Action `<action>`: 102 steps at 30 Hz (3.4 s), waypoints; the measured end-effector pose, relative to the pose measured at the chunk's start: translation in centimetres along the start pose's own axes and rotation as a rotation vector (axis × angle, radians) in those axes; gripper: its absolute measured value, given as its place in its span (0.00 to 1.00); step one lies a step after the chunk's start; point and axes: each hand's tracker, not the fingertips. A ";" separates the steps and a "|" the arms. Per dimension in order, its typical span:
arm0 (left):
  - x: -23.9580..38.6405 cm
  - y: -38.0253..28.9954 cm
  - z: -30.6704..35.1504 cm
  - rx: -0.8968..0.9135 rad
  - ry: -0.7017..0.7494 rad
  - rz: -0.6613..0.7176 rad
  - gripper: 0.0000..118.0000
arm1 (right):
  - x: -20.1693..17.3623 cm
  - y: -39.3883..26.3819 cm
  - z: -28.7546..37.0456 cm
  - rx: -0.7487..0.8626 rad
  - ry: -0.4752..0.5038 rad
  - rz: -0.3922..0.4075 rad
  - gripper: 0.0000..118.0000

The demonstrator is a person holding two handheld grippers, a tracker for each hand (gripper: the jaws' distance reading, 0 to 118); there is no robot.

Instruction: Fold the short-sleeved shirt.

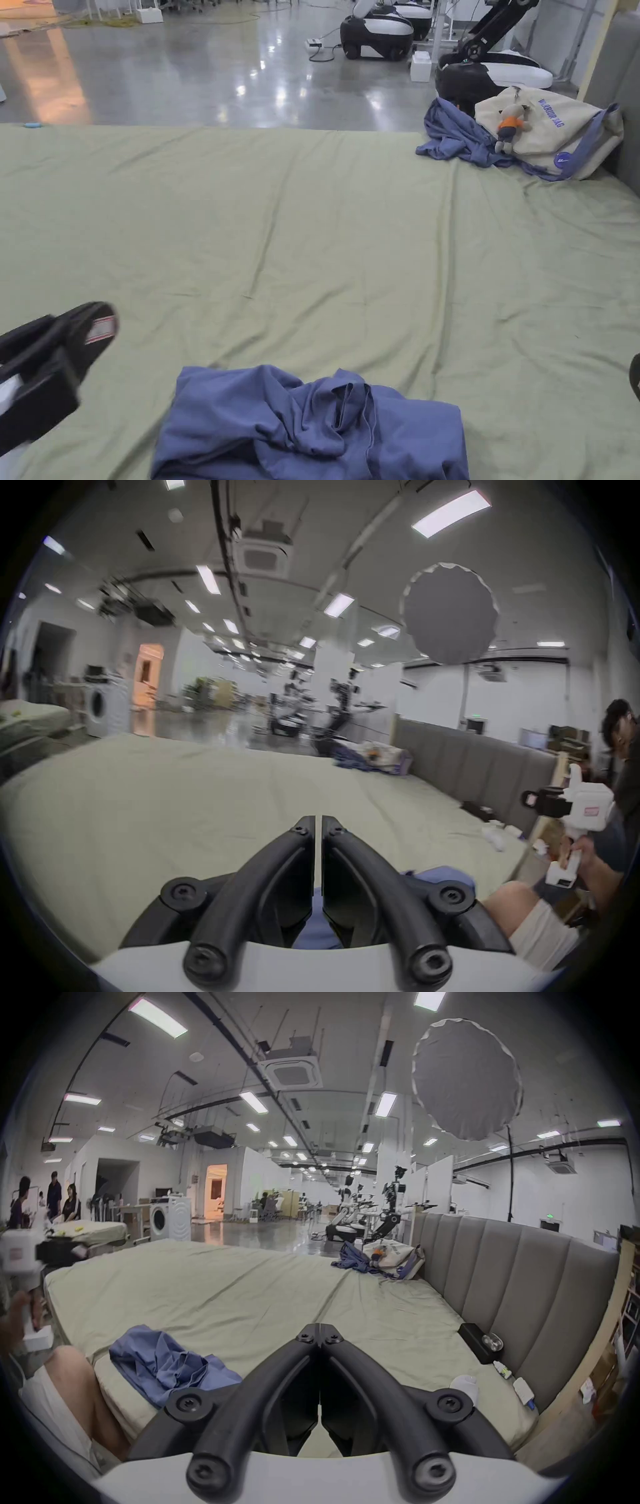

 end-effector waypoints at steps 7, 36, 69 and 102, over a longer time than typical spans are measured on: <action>-1.2 -1.5 1.5 -0.076 0.050 0.088 0.05 | -0.5 -1.1 -0.5 -0.034 0.019 0.000 0.02; -2.0 -6.9 -22.7 -1.169 -0.147 0.275 0.80 | 0.1 -0.3 -1.5 -0.061 0.051 0.033 0.02; -15.3 2.9 -15.7 -0.943 0.113 0.438 0.10 | 0.7 -1.1 -2.0 -0.130 0.042 0.044 0.02; 9.6 -4.2 -20.9 -0.805 -0.394 0.344 0.60 | 0.6 -0.9 -1.7 -0.128 0.058 0.055 0.02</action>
